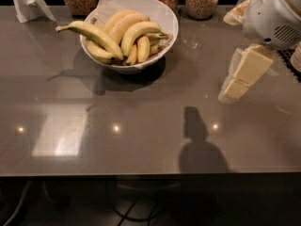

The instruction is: Pick banana from white bowl

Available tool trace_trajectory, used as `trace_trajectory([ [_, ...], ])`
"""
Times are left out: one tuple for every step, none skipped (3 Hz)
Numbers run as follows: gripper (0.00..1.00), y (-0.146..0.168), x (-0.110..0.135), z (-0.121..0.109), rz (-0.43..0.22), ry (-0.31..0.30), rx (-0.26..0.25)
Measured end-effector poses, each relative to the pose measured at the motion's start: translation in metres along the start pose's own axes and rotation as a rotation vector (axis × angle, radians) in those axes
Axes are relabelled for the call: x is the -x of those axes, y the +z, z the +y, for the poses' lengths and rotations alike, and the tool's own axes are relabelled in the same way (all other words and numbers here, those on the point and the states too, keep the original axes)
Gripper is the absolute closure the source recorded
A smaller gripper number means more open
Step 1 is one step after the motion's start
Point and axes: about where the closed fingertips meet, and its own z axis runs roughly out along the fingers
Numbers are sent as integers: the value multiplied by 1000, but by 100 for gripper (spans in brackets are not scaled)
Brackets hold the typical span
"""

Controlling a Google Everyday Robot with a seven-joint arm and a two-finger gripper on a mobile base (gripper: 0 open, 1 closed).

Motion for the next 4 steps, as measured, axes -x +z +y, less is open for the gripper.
trace_trajectory([
  [0, 19, 34, -16, -92, -34, -4],
  [0, 40, 82, -26, -179, -64, 15],
  [0, 40, 82, -26, -179, -64, 15],
  [0, 41, 86, -29, -194, -59, -8],
])
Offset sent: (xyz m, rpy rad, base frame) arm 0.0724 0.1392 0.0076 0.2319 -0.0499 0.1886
